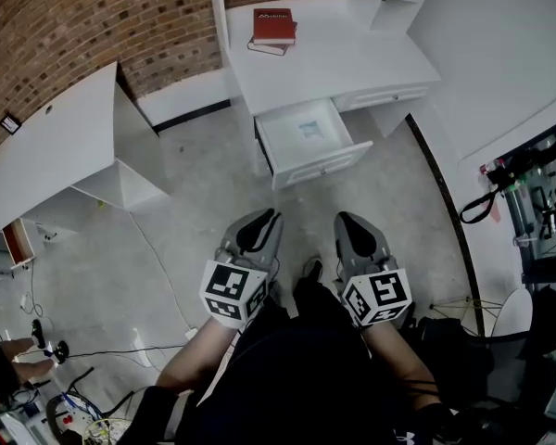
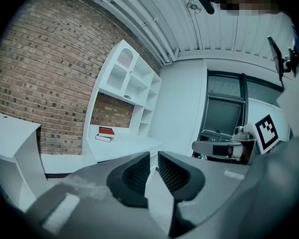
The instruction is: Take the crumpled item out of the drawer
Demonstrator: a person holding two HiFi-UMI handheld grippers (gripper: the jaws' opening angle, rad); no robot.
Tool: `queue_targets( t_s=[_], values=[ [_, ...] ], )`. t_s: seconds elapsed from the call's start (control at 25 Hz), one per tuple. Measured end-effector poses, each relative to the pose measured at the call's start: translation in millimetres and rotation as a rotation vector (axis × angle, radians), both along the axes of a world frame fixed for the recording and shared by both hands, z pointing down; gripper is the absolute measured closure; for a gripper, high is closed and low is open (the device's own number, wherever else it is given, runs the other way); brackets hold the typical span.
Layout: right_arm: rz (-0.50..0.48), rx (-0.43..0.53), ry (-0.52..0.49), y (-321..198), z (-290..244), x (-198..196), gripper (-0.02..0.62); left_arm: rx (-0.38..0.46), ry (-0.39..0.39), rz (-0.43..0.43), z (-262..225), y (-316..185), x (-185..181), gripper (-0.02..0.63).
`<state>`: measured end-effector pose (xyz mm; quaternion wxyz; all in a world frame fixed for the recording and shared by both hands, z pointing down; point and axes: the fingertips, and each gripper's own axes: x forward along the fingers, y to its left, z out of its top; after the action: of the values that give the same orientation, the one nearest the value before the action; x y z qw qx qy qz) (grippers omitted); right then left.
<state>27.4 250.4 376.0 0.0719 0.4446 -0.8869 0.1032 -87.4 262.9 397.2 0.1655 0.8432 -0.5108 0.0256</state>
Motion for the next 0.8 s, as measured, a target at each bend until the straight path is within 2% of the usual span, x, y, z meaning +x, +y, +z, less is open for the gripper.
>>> queue_targets(
  t_s=[0.4, 0.8],
  values=[
    [-0.055, -0.021, -0.054, -66, 11, -9, 0.592, -0.017, -0.057, -0.049, 5, -58, -6, 0.551],
    [-0.104, -0.043, -0.106, -153, 11, 23, 0.592, -0.032, -0.111, -0.086, 0, -139, 32, 0.551]
  ],
)
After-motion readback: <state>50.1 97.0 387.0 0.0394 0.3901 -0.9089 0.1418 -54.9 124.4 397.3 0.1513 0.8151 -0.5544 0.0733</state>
